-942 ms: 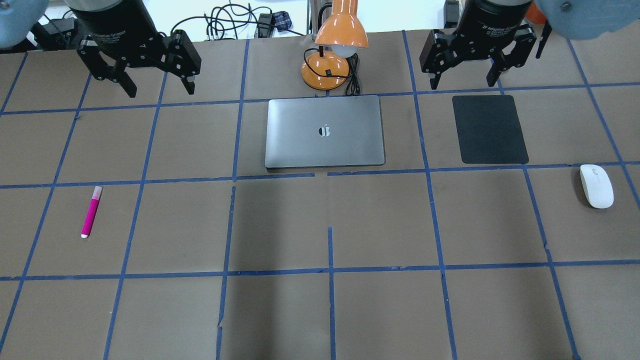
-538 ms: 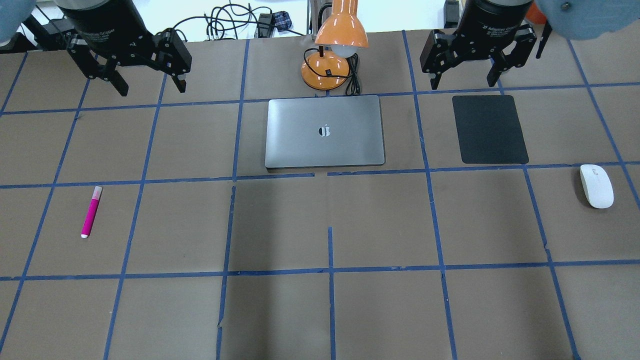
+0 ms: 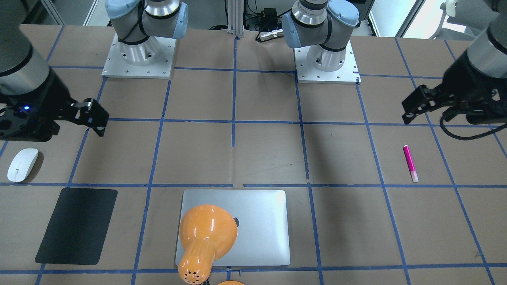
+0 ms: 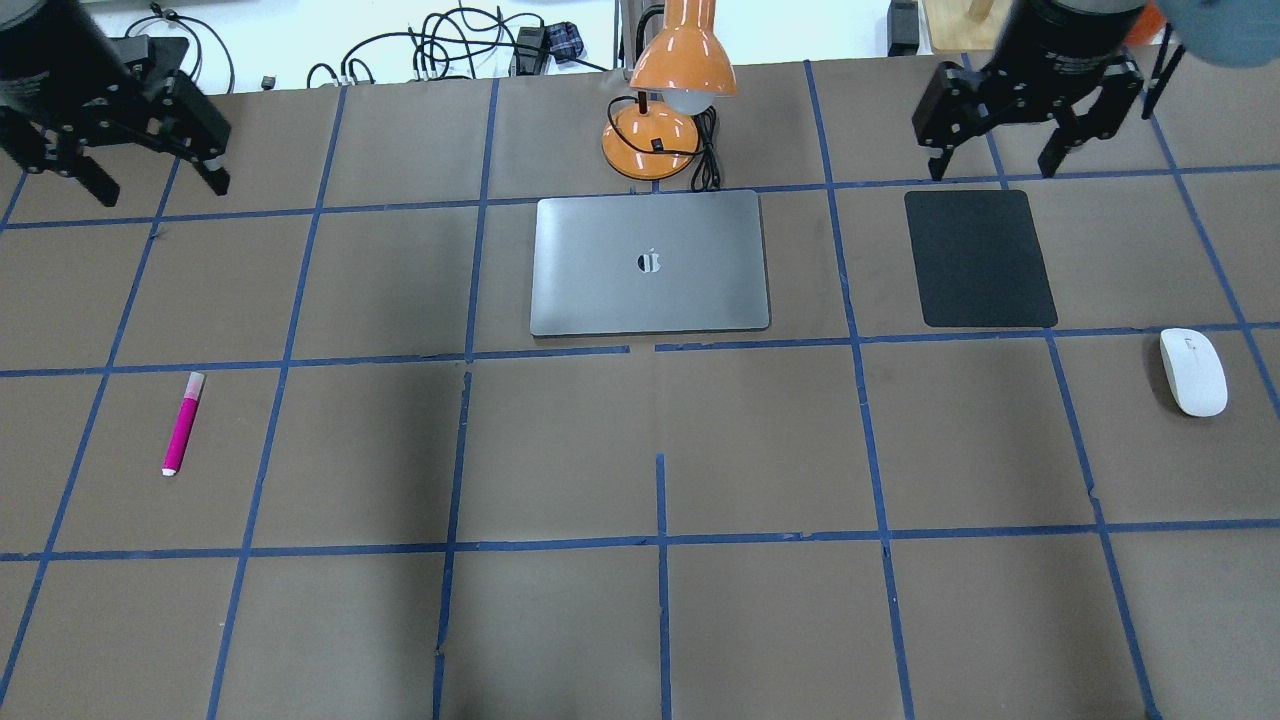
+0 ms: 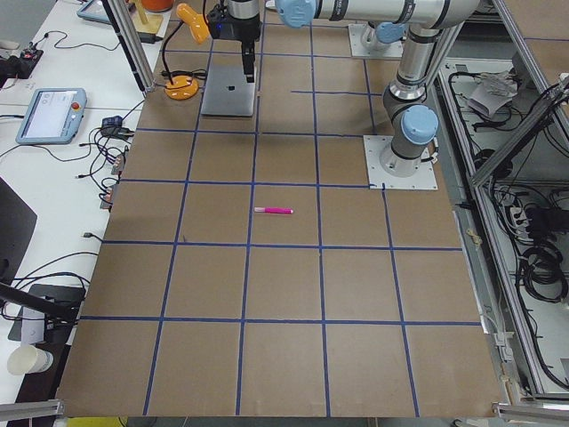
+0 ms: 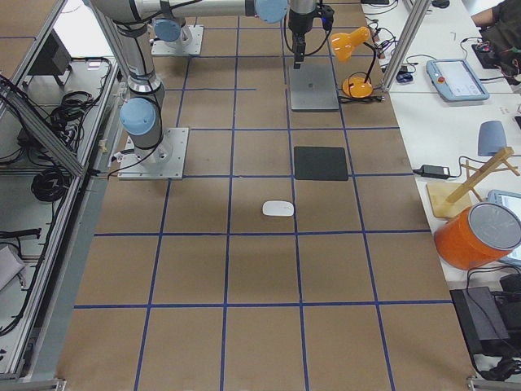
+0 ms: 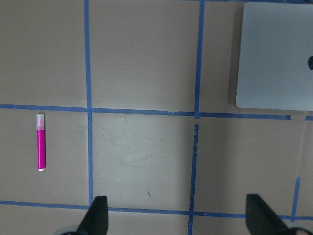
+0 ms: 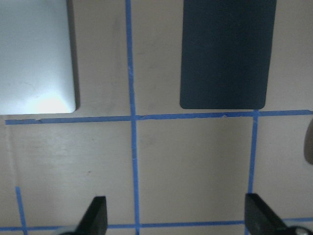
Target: Place pen and mouse around notebook
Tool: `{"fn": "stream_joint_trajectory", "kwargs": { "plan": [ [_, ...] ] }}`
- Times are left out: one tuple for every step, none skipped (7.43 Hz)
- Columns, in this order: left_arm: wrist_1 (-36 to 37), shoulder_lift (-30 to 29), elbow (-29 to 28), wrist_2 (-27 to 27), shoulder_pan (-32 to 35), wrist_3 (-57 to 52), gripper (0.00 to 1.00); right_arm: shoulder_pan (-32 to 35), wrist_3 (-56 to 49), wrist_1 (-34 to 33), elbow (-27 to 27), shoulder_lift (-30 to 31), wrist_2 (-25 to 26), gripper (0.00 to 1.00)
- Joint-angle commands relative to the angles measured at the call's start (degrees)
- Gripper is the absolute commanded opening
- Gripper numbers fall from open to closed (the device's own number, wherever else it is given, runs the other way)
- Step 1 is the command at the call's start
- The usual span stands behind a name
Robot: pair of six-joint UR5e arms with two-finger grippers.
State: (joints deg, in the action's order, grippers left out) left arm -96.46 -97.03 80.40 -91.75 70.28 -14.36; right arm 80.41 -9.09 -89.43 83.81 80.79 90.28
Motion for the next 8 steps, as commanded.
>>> {"fn": "stream_joint_trajectory", "kwargs": {
  "plan": [
    [5.63, -1.23, 6.76, 0.25, -10.75, -12.40, 1.00, -11.54, -15.72, -13.65, 9.75, -2.03, 0.43, 1.00],
    [11.32, -1.84, 11.92, -0.10, -11.48, -13.84, 1.00, -16.21, -21.35, -20.80, 13.71, -4.30, 0.34, 1.00],
    [22.60, -3.33, 18.85, -0.45, -11.48, -18.64, 1.00, -20.17, -24.37, -24.96, 16.54, -7.28, 0.43, 1.00],
    [34.46, -5.17, 26.05, -0.54, -11.75, -23.21, 1.00, -24.38, -24.83, -27.79, 17.96, -9.66, 0.77, 1.00],
    [43.11, -7.62, 31.09, -0.10, -14.27, -26.04, 1.00, -26.86, -26.49, -28.16, 18.75, -11.34, 1.47, 1.00],
    [46.15, -10.52, 33.40, 0.25, -16.73, -30.25, 1.00, -28.45, -32.42, -28.60, 19.55, -11.88, 1.92, 1.00],
    [46.36, -12.46, 33.86, -0.10, -17.80, -31.25, 1.00, -30.21, -34.40, -29.91, 20.86, -12.49, 1.66, 1.00],
    [46.44, -13.61, 34.38, -0.53, -17.81, -31.26, 1.00, -30.49, -35.11, -34.01, 22.61, -12.85, 1.66, 1.00]
  ]
}}
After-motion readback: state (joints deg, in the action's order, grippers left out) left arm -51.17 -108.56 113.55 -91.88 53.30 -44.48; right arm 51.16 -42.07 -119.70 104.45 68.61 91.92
